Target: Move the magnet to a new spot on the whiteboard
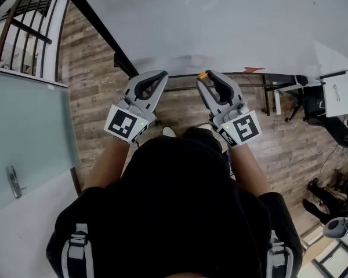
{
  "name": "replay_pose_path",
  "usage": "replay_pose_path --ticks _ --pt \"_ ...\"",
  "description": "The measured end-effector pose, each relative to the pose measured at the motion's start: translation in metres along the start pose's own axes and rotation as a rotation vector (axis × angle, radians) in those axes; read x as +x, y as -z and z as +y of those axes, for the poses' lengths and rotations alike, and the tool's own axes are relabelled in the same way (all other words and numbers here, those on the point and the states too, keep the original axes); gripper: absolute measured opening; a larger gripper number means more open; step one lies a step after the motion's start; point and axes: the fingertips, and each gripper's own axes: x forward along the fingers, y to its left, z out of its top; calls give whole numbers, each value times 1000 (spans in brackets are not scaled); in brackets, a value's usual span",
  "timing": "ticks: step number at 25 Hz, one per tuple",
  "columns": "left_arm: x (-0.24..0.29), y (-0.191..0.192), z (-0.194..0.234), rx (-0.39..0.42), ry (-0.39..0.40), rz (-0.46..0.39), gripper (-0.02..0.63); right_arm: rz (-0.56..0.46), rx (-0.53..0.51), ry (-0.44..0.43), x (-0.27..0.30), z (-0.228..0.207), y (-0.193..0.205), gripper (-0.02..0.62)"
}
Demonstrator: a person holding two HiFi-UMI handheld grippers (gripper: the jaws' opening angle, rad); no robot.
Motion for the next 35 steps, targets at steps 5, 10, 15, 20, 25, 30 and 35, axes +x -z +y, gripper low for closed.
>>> replay_pose_path --ticks 5,10,15,20,25,30,35 --pt "4 -4 -9 2 21 -6 2 1 -3 14 -9 -1 -4 117" --pt "13 -9 -19 18 55 -15 2 -2 -8 53 -23 -7 -10 117" --pt "27 -11 -36 24 96 -17 2 0 -19 107 -46 -21 -12 117" --pt "46 -11 -50 24 99 4 2 -9 -7 147 -68 -49 -12 117" --pt "82 -11 -73 21 113 -1 2 -10 0 161 -96 -81 -12 117" --pt "125 -16 -105 25 125 3 2 -11 9 177 -135 -121 -14 117" --pt "162 -24 -132 24 128 -8 2 -23 -9 189 -166 -159 -23 117"
